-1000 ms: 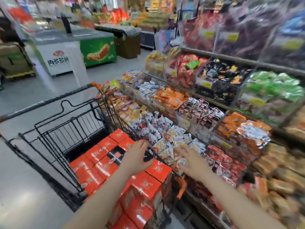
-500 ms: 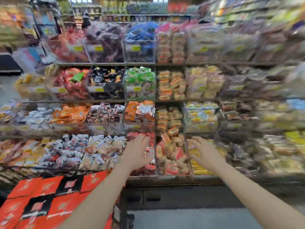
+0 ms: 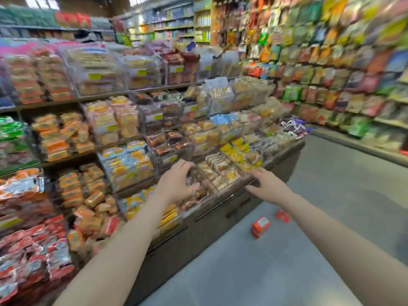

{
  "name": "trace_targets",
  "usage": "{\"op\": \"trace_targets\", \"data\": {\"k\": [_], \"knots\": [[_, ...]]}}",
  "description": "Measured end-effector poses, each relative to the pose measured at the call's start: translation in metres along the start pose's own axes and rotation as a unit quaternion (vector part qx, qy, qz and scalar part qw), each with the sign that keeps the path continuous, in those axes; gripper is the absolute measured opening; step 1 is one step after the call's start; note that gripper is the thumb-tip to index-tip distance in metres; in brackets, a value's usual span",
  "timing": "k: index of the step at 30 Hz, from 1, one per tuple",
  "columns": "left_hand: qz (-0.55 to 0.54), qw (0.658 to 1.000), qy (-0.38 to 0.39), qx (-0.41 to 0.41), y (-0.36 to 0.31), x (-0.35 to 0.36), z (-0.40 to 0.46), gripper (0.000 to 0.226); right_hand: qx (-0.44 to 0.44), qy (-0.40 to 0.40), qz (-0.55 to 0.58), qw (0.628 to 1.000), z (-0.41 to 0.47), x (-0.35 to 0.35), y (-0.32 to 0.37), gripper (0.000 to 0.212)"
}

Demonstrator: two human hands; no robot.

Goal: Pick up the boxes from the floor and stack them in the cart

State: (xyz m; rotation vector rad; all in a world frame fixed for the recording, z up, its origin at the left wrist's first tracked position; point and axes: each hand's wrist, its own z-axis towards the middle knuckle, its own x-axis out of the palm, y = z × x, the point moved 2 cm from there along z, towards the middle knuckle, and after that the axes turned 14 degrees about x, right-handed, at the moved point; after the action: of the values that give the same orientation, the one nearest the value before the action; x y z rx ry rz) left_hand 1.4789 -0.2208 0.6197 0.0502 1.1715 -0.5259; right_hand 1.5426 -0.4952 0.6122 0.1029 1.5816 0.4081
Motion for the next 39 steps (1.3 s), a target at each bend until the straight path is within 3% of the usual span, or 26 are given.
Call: {"op": "trace_targets", "data": {"k": [9,16,30,33,39], "knots": [[-0.064,0.992,-0.007,0.107,-0.173,0.099,0.153,0.055,0.077,-0.044,0.015,0.996,-0.019,-0.093,-0.197,0.053],[-0.103,0.976,0.017,0.193,-0.251,0.172,0.243,0.045,0.159,-0.073,0.024,0.984,-0.028,-0.117,-0.323,0.046],[-0.155,0.945,0.137,0.254,-0.28,0.344,0.459,0.063,0.284,-0.044,0.037,0.957,0.096,-0.119,-0.511,0.049],[-0.149,0.94,0.156,0.265,-0.286,0.378,0.507,0.056,0.303,-0.035,0.043,0.951,0.127,-0.116,-0.544,0.05],[-0.169,0.926,0.208,0.267,-0.303,0.444,0.555,0.068,0.333,0.001,0.05,0.942,0.167,-0.105,-0.609,0.051]]}}
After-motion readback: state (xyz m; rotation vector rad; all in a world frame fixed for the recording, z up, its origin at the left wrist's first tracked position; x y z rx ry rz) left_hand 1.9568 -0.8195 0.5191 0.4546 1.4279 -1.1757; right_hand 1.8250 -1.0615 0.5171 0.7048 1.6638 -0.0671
